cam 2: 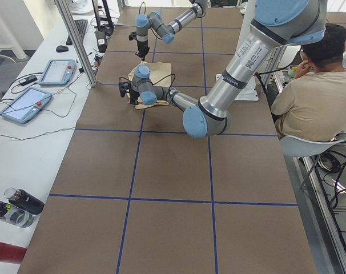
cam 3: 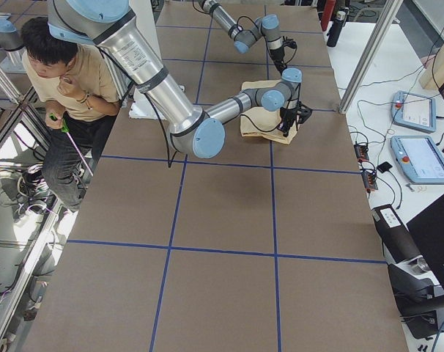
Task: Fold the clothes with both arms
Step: 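Lower the hem onto the collar edge with both grippers, then release the hem and raise both grippers away from the shirt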
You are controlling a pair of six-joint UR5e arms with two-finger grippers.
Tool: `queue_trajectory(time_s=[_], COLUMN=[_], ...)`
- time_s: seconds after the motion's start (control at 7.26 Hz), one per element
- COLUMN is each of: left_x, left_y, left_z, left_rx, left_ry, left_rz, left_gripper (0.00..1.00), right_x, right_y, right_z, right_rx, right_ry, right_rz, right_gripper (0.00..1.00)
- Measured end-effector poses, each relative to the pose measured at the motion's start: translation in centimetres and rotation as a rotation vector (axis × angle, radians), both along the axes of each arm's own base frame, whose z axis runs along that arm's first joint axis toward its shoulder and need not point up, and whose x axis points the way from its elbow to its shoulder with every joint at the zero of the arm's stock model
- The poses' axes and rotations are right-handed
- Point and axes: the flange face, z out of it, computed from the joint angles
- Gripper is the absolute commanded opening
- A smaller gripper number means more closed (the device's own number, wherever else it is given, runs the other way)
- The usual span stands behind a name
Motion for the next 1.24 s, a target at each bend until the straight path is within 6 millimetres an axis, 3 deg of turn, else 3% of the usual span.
queue_trajectory(time_s=[0.28, 0.41, 0.55, 0.69, 0.96, 1.24], left_x=[0.4, 0.5, 0.6, 0.7, 0.7, -0.6], left_y=[0.1, 0.2, 0.3, 0.4, 0.5, -0.4], left_z=[0.2, 0.2, 0.3, 0.4, 0.5, 0.5], left_rx=[0.004, 0.004, 0.004, 0.004, 0.001, 0.0], left_ry=[-0.002, -0.002, -0.003, -0.003, -0.004, 0.0], left_rz=[-0.002, -0.001, 0.001, 0.003, 0.003, -0.018], left_gripper=[0.0, 0.0, 0.05, 0.14, 0.21, 0.32], right_x=[-0.2, -0.3, -0.3, -0.3, -0.4, 0.1], right_y=[-0.1, -0.2, -0.3, -0.4, -0.8, -1.4], right_z=[0.2, 0.1, -0.1, -0.3, -0.7, -1.5], right_rx=[0.008, 0.011, 0.013, 0.016, 0.024, 0.032], right_ry=[0.0, -0.002, -0.002, -0.003, 0.002, -0.001], right_rz=[0.002, 0.002, 0.004, 0.005, 0.012, 0.028], right_gripper=[0.0, 0.23, 0.34, 0.42, 0.46, 0.59])
